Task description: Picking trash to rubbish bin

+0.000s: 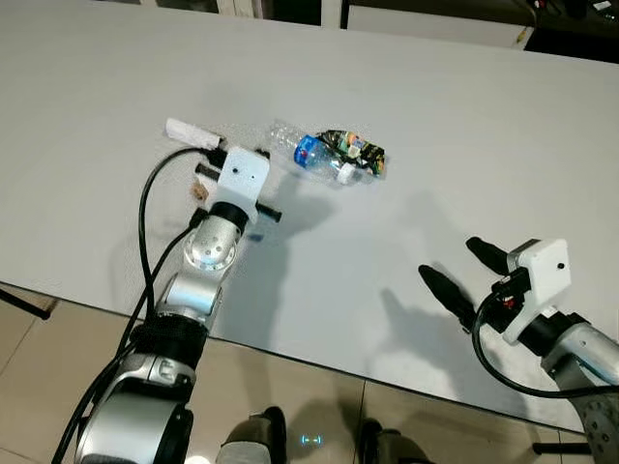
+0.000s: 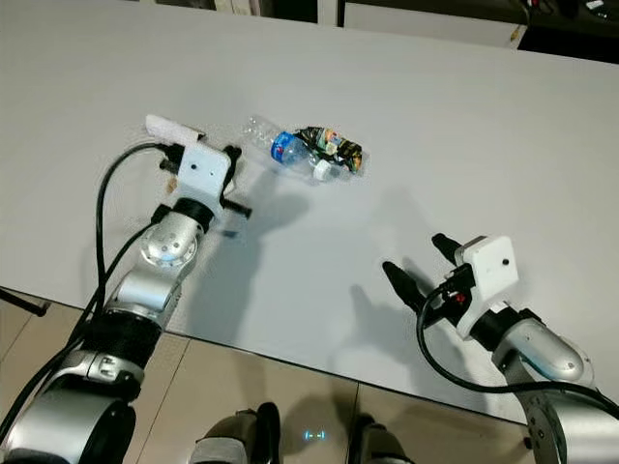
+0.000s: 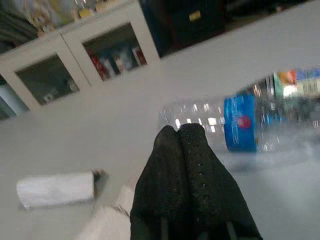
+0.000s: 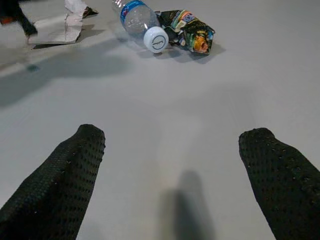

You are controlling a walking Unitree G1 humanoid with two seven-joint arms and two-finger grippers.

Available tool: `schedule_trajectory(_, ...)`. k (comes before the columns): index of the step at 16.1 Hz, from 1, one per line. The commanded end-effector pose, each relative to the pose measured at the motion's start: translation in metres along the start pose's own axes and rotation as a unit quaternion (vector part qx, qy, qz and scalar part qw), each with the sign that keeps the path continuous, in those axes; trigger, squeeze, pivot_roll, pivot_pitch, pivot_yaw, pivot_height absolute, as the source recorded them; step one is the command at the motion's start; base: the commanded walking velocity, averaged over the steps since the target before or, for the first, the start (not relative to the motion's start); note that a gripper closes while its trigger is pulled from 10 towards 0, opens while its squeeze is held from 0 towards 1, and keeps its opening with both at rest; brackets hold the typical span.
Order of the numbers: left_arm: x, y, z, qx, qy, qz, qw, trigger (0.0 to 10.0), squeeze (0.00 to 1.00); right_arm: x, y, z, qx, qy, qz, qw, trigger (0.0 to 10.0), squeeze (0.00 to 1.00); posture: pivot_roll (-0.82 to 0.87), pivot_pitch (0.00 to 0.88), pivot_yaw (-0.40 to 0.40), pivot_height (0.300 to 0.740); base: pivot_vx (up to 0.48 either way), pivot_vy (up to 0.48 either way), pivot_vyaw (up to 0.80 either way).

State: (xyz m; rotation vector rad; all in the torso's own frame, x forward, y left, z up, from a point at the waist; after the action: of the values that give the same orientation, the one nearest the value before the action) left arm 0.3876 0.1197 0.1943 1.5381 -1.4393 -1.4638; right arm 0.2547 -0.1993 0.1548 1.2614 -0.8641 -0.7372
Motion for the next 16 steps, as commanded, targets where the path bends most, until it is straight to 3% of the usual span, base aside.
schedule_trajectory(1, 0.000, 0.005, 0.001, 0.010, 0.003, -0.008, 1.000, 0.0, 0.00, -0.001, -0.003, 0.001, -0.005, 0.008, 0.004, 1.000, 10.0, 0.00, 0.10, 0.208, 0.030, 0.740, 0.000, 0.000, 0.00)
schedule_trajectory(4, -0.009, 0.006, -0.002, 0.008, 0.022, -0.016, 1.000, 0.0, 0.00, 0.001, -0.003, 0.001, -0.005, 0.004, 0.007, 1.000, 10.0, 0.00, 0.09, 0.203, 0.033, 0.740, 0.000, 0.000, 0.00)
schedule_trajectory(5, -0.025, 0.018, -0.010, 0.034, 0.047, -0.028, 0.998, 0.0, 0.00, 0.002, -0.003, 0.002, -0.004, -0.002, 0.008, 1.000, 10.0, 0.00, 0.10, 0.198, 0.032, 0.740, 0.000, 0.000, 0.00)
schedule_trajectory(6, -0.028, 0.022, -0.011, 0.041, 0.053, -0.030, 0.997, 0.0, 0.00, 0.002, -0.003, 0.002, -0.004, -0.004, 0.008, 1.000, 10.0, 0.00, 0.10, 0.198, 0.032, 0.740, 0.000, 0.000, 0.00)
schedule_trajectory(7, -0.035, 0.038, -0.015, 0.077, 0.061, -0.041, 0.994, 0.0, 0.00, 0.003, -0.004, 0.002, -0.002, -0.010, 0.008, 1.000, 10.0, 0.00, 0.10, 0.191, 0.029, 0.740, 0.000, 0.000, 0.00)
schedule_trajectory(9, -0.035, 0.052, -0.017, 0.107, 0.061, -0.056, 0.991, 0.0, 0.00, 0.005, -0.003, 0.002, 0.001, -0.016, 0.008, 1.000, 10.0, 0.00, 0.10, 0.187, 0.027, 0.740, 0.000, 0.000, 0.00)
schedule_trajectory(11, -0.024, 0.062, -0.016, 0.139, 0.047, -0.074, 0.986, 0.0, 0.00, 0.007, -0.003, 0.001, 0.005, -0.023, 0.008, 1.000, 10.0, 0.00, 0.10, 0.176, 0.024, 0.740, 0.000, 0.000, 0.00)
schedule_trajectory(12, -0.019, 0.055, -0.015, 0.125, 0.046, -0.046, 0.990, 0.0, 0.00, 0.007, -0.003, 0.000, 0.006, -0.025, 0.007, 1.000, 10.0, 0.00, 0.10, 0.171, 0.017, 0.740, 0.000, 0.000, 0.00)
schedule_trajectory(13, -0.017, 0.034, -0.015, 0.062, 0.062, 0.057, 0.995, 0.0, 0.00, 0.007, -0.003, 0.000, 0.008, -0.026, 0.006, 1.000, 10.0, 0.00, 0.10, 0.168, 0.016, 0.740, 0.000, 0.000, 0.00)
schedule_trajectory(15, -0.015, 0.010, -0.015, 0.000, 0.078, 0.189, 0.979, 0.0, 0.00, 0.007, -0.003, -0.001, 0.008, -0.027, 0.006, 1.000, 10.0, 0.00, 0.10, 0.160, 0.010, 0.740, 0.000, 0.000, 0.00)
schedule_trajectory(16, -0.014, 0.008, -0.015, 0.000, 0.076, 0.220, 0.973, 0.0, 0.00, 0.007, -0.004, 0.000, 0.008, -0.028, 0.006, 1.000, 10.0, 0.00, 0.11, 0.159, 0.006, 0.740, 0.000, 0.000, 0.00)
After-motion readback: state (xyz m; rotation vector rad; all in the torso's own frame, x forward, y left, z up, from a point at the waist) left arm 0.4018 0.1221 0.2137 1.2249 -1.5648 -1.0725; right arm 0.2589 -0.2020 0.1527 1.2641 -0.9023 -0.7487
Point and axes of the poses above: a point about 5 cm out from each wrist's last joint towards the gripper, its own z axis pointing back from the gripper into the wrist, its own y axis along the axis of the wrist's last joint, x = y × z, the point moved 2 cm from there along -z, pointing out of the wrist towards the gripper, and after that the axes turned 4 degrees about z, right-handed, at the moved point
